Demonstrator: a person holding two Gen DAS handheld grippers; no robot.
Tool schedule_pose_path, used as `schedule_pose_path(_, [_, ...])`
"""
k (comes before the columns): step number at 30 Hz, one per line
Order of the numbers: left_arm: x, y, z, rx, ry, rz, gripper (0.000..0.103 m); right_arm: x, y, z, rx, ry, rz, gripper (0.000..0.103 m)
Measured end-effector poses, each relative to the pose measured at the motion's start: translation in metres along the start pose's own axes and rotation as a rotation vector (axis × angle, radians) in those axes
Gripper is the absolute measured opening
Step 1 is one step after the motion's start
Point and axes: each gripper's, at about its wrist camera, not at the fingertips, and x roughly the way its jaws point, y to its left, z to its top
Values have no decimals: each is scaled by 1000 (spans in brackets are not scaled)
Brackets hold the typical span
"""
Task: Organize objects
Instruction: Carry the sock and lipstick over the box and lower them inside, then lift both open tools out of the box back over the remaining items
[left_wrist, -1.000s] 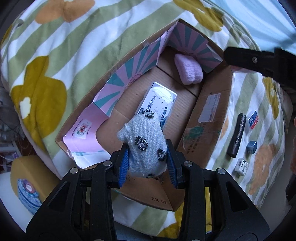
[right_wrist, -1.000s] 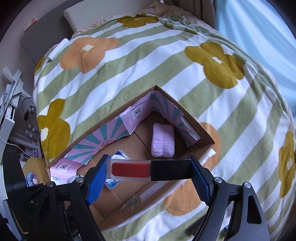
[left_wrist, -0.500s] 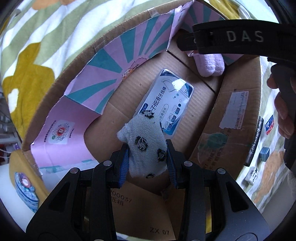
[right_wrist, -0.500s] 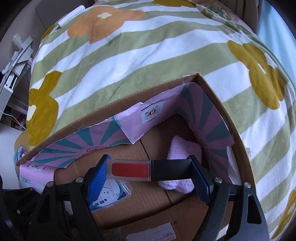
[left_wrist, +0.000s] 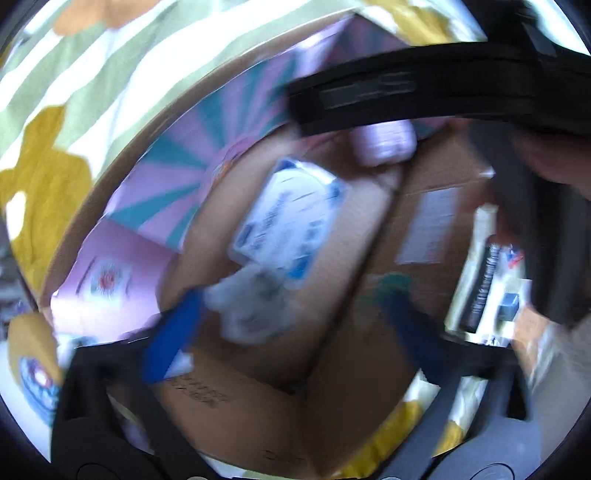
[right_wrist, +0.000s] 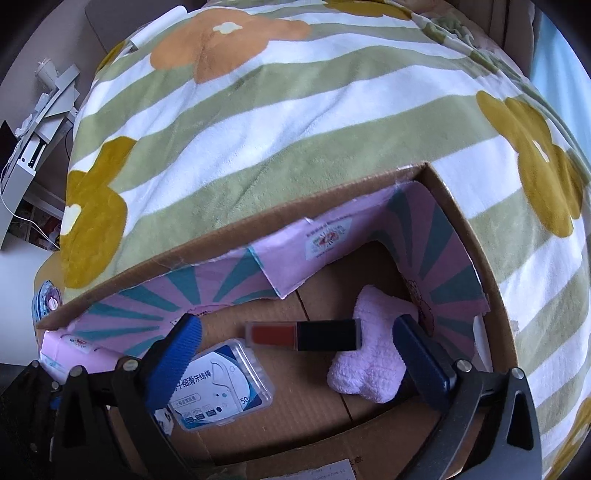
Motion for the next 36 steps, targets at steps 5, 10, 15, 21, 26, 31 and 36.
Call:
schedule_pose_path(5, [-2,-13,2,13,5,9,103,-5,1,0,-5,-2,-4,103])
schedule_pose_path(10, [-2,-10,-1,-27,12,-6,103,-15,1,-2,-2,-9,-13,103])
schedule_pose_path(15, [-12,-15,-3,-21,-4,-19,103,-37,1,-8,17,-7,-10,103])
schedule_pose_path(21, [-40,-14,-5,32,-34,-43,103,-86,0,-26,88,-59,-30,103])
schedule_pose_path(26, [-76,2,-10,109,-51,-66,103,-138,2,-49,161,-108,-60,103])
schedule_pose_path(31, [-109,-5,-10,206,-53,-122,103,-189,4,-82,299,-137,-127,103])
schedule_pose_path(36, [-142,-23,-13,342,-84,-114,103,-238,6,-124,479,-212,-209,103])
